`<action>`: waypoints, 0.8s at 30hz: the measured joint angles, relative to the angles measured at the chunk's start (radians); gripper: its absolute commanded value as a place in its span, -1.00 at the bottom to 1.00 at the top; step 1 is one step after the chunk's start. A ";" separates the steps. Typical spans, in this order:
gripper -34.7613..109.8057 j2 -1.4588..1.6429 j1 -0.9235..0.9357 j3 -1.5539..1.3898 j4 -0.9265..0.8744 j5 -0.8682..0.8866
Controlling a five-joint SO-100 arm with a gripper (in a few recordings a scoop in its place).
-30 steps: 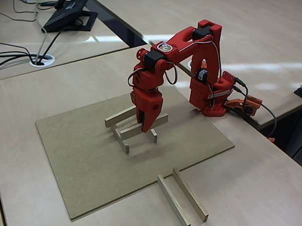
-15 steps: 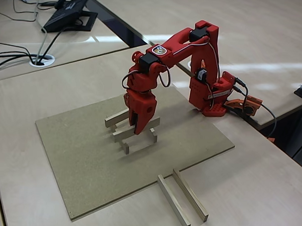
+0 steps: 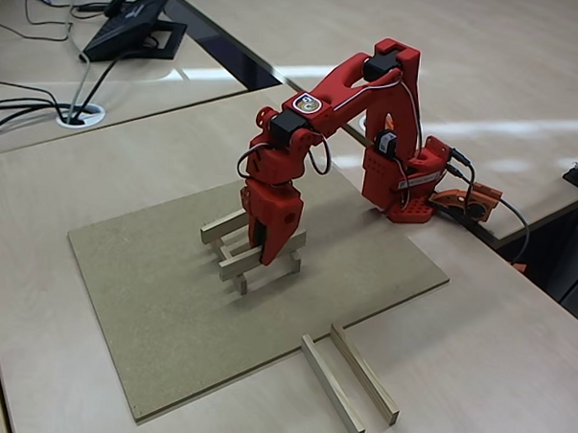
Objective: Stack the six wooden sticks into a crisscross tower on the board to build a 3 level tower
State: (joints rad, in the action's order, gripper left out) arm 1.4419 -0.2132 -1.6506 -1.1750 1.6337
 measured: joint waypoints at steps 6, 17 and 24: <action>-0.40 0.000 -0.020 -0.023 0.015 0.000; -0.33 0.002 -0.025 -0.041 0.034 -0.040; -0.26 0.002 -0.018 -0.043 0.060 -0.100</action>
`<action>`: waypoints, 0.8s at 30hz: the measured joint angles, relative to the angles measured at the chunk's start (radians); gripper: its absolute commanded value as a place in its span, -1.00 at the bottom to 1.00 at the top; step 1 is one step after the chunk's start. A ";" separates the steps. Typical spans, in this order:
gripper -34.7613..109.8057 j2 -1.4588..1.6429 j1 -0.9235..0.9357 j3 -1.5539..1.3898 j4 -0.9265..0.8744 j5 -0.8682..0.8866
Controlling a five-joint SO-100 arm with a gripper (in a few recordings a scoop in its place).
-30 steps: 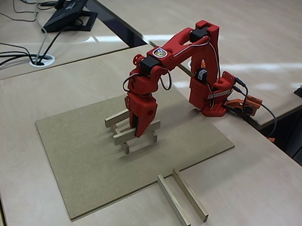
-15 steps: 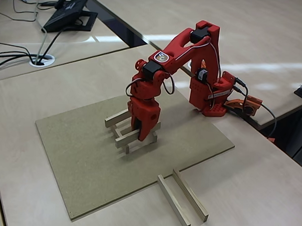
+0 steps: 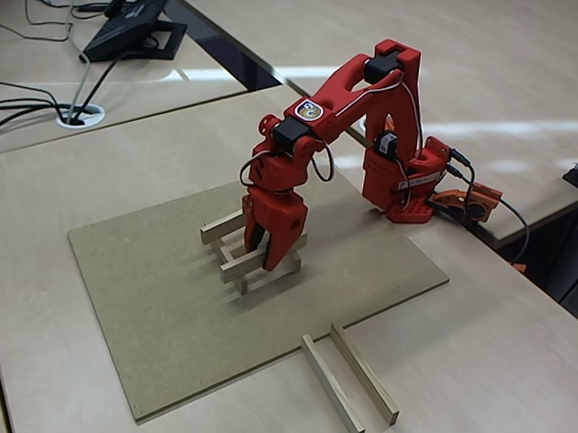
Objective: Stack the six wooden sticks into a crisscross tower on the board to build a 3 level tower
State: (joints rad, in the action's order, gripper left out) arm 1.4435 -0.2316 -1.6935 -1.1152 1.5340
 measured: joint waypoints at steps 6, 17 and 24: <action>-0.23 0.002 0.003 -0.020 0.032 -0.037; -0.21 0.006 -0.006 -0.020 0.092 -0.043; -0.21 0.023 -0.023 -0.020 0.127 -0.043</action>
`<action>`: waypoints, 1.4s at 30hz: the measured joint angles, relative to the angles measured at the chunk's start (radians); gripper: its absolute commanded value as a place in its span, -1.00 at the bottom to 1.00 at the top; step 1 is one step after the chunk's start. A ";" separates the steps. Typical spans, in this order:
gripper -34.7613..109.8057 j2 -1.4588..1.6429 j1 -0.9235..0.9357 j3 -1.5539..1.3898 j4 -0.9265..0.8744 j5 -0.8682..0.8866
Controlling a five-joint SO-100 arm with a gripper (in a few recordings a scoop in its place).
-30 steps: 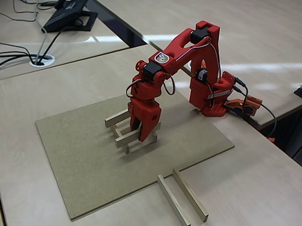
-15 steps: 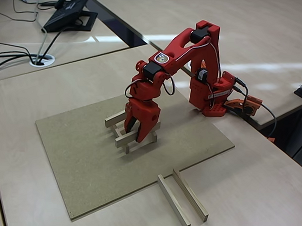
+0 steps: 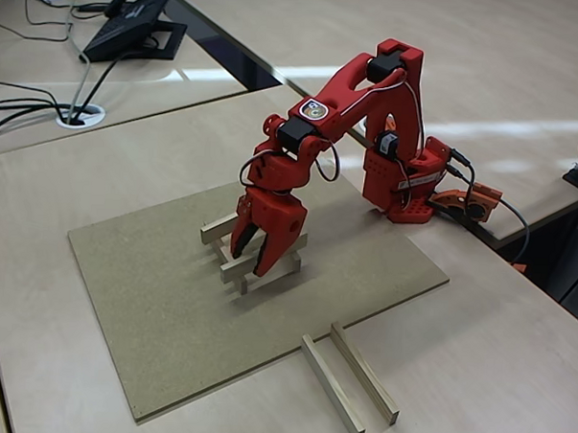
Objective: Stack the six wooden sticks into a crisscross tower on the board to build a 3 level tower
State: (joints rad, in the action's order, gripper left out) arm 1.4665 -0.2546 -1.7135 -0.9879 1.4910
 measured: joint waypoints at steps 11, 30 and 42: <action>-0.23 0.101 -0.018 -0.049 0.097 -0.061; -0.34 0.025 -0.236 0.279 -0.103 -0.653; -0.30 -0.247 -0.422 0.607 -0.354 -0.635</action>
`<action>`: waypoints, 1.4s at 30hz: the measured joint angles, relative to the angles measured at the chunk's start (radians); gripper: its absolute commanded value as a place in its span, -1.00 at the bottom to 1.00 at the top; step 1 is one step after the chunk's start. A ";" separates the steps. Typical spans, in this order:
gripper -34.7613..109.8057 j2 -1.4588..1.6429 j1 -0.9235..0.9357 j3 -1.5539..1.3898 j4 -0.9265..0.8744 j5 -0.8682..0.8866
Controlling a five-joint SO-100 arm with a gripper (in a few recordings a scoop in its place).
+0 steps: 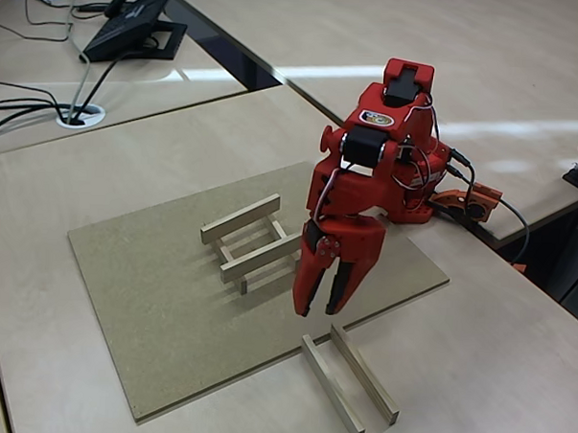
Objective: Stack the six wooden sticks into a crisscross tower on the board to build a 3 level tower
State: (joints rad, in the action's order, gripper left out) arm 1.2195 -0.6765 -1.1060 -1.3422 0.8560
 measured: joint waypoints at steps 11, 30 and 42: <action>-0.29 -0.124 -0.129 0.067 -0.081 0.041; -0.26 -0.270 -0.155 0.140 0.000 0.060; -0.27 -0.307 -0.169 0.146 0.023 0.092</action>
State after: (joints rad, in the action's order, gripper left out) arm 0.9127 -0.8452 -0.9603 -1.3192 0.9480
